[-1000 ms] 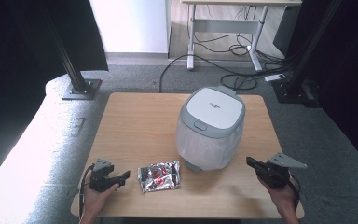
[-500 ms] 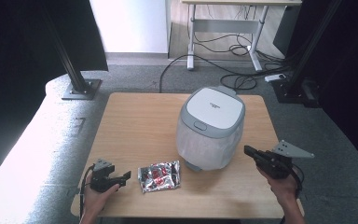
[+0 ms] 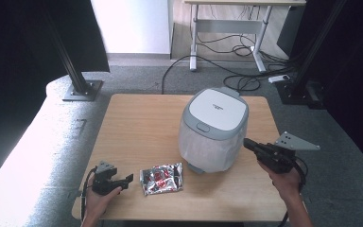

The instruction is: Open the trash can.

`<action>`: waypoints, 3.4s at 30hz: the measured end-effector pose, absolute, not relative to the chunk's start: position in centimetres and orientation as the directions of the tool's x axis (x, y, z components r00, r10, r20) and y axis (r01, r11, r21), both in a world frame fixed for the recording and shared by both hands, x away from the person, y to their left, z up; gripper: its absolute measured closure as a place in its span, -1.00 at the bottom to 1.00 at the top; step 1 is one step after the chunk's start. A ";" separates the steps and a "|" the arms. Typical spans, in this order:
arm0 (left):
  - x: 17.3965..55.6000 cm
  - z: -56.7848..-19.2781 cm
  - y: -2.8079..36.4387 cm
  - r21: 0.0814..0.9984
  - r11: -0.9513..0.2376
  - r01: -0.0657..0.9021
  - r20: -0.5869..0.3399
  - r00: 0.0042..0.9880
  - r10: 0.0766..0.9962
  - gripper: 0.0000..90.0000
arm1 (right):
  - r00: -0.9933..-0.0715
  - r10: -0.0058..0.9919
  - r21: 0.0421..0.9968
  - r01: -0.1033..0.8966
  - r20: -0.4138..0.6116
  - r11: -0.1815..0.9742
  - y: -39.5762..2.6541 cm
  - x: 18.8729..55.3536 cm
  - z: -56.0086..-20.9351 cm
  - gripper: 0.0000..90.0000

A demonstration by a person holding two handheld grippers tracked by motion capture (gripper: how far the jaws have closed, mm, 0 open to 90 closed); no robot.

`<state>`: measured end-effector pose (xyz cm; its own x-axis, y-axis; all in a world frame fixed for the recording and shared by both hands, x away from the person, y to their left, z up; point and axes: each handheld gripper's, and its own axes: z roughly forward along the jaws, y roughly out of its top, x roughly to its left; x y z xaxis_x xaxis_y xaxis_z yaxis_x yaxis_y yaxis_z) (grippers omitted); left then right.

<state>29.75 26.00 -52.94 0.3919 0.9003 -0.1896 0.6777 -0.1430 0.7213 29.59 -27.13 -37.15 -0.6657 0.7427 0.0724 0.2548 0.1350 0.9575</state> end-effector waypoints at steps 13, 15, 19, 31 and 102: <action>29.8 -53.1 26.3 0.713 -0.147 0.685 -0.185 0.386 0.904 -0.56 | -0.700 0.712 0.963 0.226 0.056 0.146 -25.2 30.3 -34.8 0.99; 29.8 -53.1 26.3 0.711 -0.145 0.688 -0.185 0.381 0.906 -0.56 | -0.703 0.709 0.962 0.228 0.058 0.148 -24.9 30.5 -34.8 0.99; 29.9 -53.2 26.3 0.705 -0.151 0.693 -0.176 0.377 0.909 -0.55 | -0.711 0.700 0.961 0.232 0.064 0.148 -24.3 30.9 -34.7 0.99; 29.9 -53.2 26.3 0.704 -0.150 0.694 -0.179 0.377 0.909 -0.55 | -0.751 0.655 0.956 0.247 0.087 0.157 -22.0 32.4 -34.4 0.99; 29.7 -53.1 26.3 0.701 -0.155 0.697 -0.179 0.382 0.907 -0.55 | -0.772 0.616 0.906 0.359 0.154 0.224 -17.4 35.4 -33.7 1.00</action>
